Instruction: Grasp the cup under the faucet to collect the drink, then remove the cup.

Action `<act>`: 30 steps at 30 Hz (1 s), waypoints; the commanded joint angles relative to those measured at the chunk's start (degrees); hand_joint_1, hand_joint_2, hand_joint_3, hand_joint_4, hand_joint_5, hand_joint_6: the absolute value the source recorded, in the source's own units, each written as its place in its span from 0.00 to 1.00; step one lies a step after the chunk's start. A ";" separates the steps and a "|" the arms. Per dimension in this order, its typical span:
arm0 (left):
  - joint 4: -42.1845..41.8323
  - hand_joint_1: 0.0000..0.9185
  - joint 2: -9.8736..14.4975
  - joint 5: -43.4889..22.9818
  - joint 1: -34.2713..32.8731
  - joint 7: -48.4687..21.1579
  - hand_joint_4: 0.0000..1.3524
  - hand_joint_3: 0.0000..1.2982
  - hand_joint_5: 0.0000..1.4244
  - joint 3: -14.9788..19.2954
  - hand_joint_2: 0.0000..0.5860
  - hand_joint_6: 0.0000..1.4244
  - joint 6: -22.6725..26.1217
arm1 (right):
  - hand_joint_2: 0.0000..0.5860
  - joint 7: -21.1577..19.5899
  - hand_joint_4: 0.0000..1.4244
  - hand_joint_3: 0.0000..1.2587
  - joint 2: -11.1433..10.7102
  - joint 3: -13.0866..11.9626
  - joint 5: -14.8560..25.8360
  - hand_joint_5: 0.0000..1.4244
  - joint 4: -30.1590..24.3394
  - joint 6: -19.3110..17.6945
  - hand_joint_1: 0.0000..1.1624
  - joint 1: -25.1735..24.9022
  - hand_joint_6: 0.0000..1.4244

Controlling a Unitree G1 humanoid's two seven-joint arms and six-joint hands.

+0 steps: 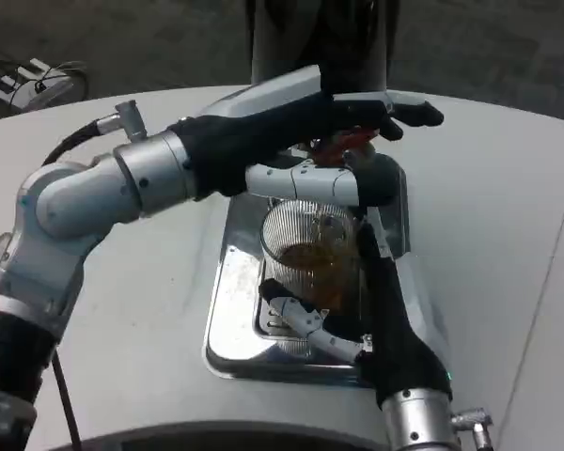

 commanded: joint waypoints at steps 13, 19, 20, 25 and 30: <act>-2.36 0.00 0.80 -0.07 -2.15 -2.35 0.08 0.14 0.12 -0.01 0.00 0.12 0.40 | 0.34 -4.09 0.05 0.00 4.20 1.25 1.44 0.11 6.55 -0.18 0.62 -2.75 0.14; -2.23 0.00 0.96 -0.04 -2.56 -2.42 0.08 0.14 0.12 0.04 0.00 0.12 0.45 | 0.34 -4.79 0.04 0.00 4.68 1.01 2.37 0.10 8.52 -0.19 0.62 -4.56 0.14; -2.17 0.00 0.97 0.01 -2.63 -2.40 0.08 0.14 0.12 0.04 0.00 0.12 0.45 | 0.34 -4.89 0.04 0.00 4.79 0.93 2.49 0.10 8.91 -0.08 0.62 -4.96 0.14; -1.47 0.00 1.02 0.20 -3.23 -2.55 0.08 0.14 0.12 -0.03 0.00 0.11 0.22 | 0.34 -5.23 0.04 0.00 5.05 0.64 2.79 0.10 10.18 0.22 0.62 -6.10 0.13; -0.33 0.00 1.04 0.74 -4.01 -2.37 0.08 0.14 0.12 -0.21 0.00 0.11 -0.16 | 0.34 -5.51 0.03 0.00 5.51 0.40 2.82 0.09 11.33 1.28 0.62 -6.91 0.12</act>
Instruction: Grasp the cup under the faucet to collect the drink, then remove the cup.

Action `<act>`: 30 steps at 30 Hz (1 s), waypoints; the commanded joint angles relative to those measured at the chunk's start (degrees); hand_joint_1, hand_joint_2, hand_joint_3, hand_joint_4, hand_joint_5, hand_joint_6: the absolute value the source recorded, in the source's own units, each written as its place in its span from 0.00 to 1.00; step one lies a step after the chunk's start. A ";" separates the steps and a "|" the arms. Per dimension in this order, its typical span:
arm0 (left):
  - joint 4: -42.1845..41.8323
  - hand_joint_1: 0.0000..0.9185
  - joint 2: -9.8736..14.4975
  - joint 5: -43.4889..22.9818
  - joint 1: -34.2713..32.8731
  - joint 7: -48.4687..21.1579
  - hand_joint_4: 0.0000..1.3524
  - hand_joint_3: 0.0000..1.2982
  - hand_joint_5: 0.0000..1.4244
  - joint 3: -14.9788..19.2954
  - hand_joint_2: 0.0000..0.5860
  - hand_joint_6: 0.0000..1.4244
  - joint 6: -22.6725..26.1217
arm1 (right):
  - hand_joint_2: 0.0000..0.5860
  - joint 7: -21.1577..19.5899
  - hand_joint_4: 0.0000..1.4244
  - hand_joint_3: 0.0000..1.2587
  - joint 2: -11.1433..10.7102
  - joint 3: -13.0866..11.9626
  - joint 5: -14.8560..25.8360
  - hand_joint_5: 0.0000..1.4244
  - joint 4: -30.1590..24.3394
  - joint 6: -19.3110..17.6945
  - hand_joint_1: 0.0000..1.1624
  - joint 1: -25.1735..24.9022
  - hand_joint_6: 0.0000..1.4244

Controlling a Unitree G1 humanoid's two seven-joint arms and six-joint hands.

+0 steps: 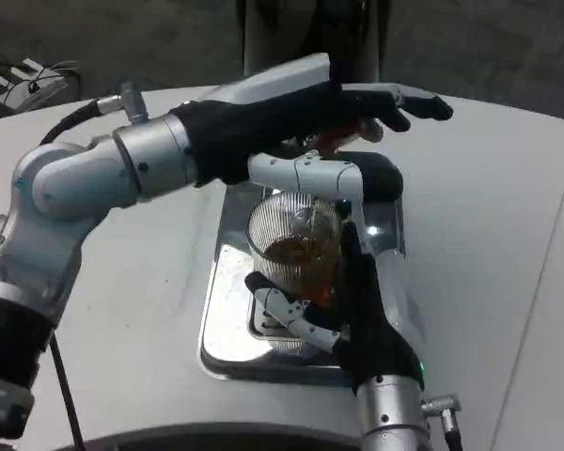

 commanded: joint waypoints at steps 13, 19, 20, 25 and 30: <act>2.21 0.00 0.56 1.37 -2.59 -0.18 0.07 0.14 0.11 -0.41 0.00 0.11 -1.42 | 0.34 -2.61 0.02 0.00 5.11 -0.74 0.75 0.09 4.02 4.14 0.61 -2.47 0.11; 2.65 0.00 0.83 1.59 -2.66 -0.12 0.07 0.14 0.11 -0.42 0.00 0.11 -1.72 | 0.35 -2.91 0.03 0.00 5.37 -0.99 1.09 0.09 4.57 4.86 0.60 -3.26 0.11; 2.68 0.00 0.84 1.59 -2.65 -0.10 0.07 0.14 0.11 -0.41 0.00 0.11 -1.72 | 0.35 -2.91 0.04 0.00 5.49 -1.06 1.15 0.10 4.59 5.09 0.60 -3.66 0.11; 2.42 0.00 1.03 1.60 -2.76 -0.18 0.07 0.14 0.11 -0.37 0.00 0.11 -1.64 | 0.36 -3.64 0.09 0.02 6.44 -1.03 0.86 0.13 4.75 7.12 0.59 -5.34 0.12; 1.68 0.00 1.33 1.49 -2.51 -0.24 0.07 0.14 0.11 -0.23 0.00 0.11 -1.37 | 0.36 -4.81 0.13 0.06 7.19 -0.27 0.65 0.16 4.62 9.21 0.58 -6.04 0.13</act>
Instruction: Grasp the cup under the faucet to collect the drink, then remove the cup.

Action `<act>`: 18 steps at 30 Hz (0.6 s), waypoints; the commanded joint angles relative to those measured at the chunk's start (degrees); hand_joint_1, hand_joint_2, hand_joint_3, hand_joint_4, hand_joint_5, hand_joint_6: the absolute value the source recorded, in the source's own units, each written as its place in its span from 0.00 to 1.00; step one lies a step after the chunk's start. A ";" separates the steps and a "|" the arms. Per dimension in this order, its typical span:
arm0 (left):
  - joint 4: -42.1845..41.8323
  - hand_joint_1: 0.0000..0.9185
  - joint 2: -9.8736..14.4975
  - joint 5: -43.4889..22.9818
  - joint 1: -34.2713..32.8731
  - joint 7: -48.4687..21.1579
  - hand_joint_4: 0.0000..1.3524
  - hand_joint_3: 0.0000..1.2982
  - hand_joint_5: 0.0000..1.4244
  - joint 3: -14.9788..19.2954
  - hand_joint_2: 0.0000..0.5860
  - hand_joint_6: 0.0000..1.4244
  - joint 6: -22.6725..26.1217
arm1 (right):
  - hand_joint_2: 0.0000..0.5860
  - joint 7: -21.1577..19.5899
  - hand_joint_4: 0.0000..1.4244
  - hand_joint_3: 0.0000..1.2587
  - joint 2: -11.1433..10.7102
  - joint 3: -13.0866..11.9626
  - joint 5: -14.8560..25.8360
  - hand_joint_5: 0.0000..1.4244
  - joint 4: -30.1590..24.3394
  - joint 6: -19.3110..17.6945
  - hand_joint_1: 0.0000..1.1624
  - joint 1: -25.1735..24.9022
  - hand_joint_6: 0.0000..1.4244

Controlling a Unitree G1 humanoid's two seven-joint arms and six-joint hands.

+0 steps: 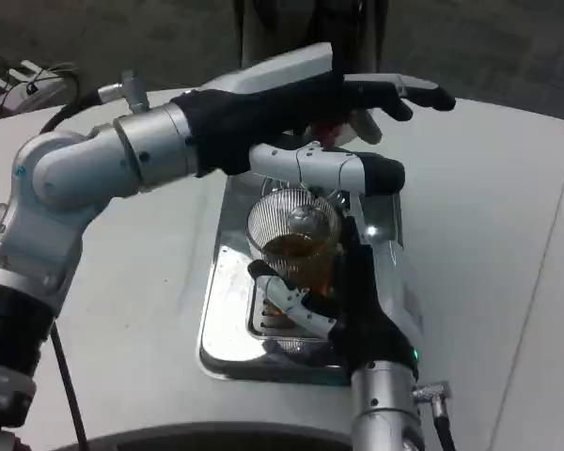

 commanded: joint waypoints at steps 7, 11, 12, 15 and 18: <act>-2.25 0.00 1.39 0.58 -0.21 0.21 0.07 0.14 0.11 0.59 0.01 0.11 1.08 | 0.36 -3.99 0.20 0.16 7.30 0.92 0.70 0.22 1.41 3.99 0.58 -1.35 0.16; -3.49 0.00 1.46 0.13 0.32 0.42 0.07 0.14 0.11 1.05 0.00 0.11 2.15 | 0.36 -5.00 0.24 0.23 7.58 1.32 1.58 0.25 1.66 3.32 0.58 -0.83 0.17; -3.74 0.00 1.48 -0.19 0.52 0.41 0.07 0.14 0.11 1.28 0.00 0.11 2.50 | 0.37 -5.17 0.25 0.23 7.59 1.38 1.71 0.26 1.68 3.22 0.58 -0.74 0.18; -4.31 0.00 1.51 -0.91 1.04 0.63 0.07 0.15 0.11 1.95 0.00 0.11 3.39 | 0.38 -6.08 0.27 0.26 7.99 1.37 2.49 0.27 1.77 2.18 0.59 -0.04 0.19; -4.83 0.00 1.39 -1.70 1.43 0.68 0.08 0.16 0.12 2.73 0.00 0.12 4.30 | 0.39 -6.86 0.29 0.29 8.34 1.47 3.04 0.30 2.50 1.38 0.59 0.09 0.22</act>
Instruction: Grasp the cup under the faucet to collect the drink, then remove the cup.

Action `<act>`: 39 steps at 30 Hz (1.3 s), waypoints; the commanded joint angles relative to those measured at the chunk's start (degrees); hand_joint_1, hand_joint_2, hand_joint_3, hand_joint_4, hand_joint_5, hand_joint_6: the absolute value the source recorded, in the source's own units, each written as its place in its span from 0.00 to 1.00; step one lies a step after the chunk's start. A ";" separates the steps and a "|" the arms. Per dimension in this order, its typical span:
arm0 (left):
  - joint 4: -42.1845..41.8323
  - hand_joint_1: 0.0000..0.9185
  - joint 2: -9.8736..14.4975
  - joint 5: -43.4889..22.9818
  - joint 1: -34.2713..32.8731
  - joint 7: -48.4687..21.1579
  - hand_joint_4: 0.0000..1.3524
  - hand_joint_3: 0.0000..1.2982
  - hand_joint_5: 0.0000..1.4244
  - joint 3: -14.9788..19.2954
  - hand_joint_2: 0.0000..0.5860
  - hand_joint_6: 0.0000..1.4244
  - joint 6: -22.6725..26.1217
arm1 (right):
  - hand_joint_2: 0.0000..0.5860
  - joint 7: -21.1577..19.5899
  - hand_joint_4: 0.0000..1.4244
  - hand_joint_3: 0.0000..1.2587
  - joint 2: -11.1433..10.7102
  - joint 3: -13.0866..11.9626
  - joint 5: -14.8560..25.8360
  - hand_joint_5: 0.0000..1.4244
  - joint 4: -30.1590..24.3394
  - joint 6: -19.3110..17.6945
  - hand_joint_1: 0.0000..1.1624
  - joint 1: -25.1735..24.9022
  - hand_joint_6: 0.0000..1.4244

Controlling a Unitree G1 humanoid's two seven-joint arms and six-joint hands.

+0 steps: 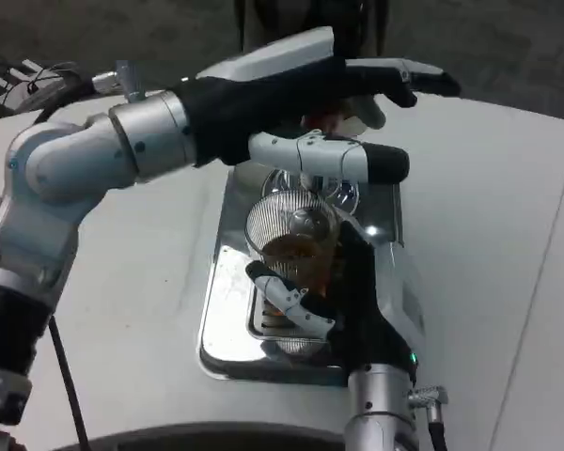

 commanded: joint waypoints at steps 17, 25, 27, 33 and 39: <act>-5.77 0.00 -0.06 -7.64 4.21 1.93 0.15 0.22 0.18 7.40 0.01 0.15 4.54 | 0.42 -6.48 0.42 0.45 8.31 0.47 3.33 0.44 3.23 -1.72 0.62 1.50 0.33; -10.19 0.00 -0.38 -10.62 6.05 2.84 0.18 0.25 0.21 9.90 0.02 0.16 6.67 | 0.40 -7.54 0.48 0.51 7.51 0.91 2.92 0.50 1.22 -2.06 0.63 3.22 0.38; -11.24 0.00 -0.39 -11.19 6.56 2.93 0.18 0.25 0.21 10.33 0.02 0.16 7.21 | 0.39 -7.83 0.50 0.52 7.19 1.06 2.58 0.53 0.16 -2.09 0.63 3.94 0.40; -13.14 0.00 -0.09 -12.01 8.03 3.08 0.19 0.26 0.22 11.11 0.02 0.17 8.23 | 0.34 -8.26 0.58 0.59 6.30 1.58 1.78 0.62 -3.23 -1.98 0.63 6.16 0.50; -14.14 0.00 -0.13 -13.05 9.12 3.43 0.19 0.27 0.23 12.31 0.02 0.17 8.62 | 0.33 -8.24 0.65 0.65 5.37 1.81 1.44 0.68 -6.27 -2.28 0.64 7.70 0.56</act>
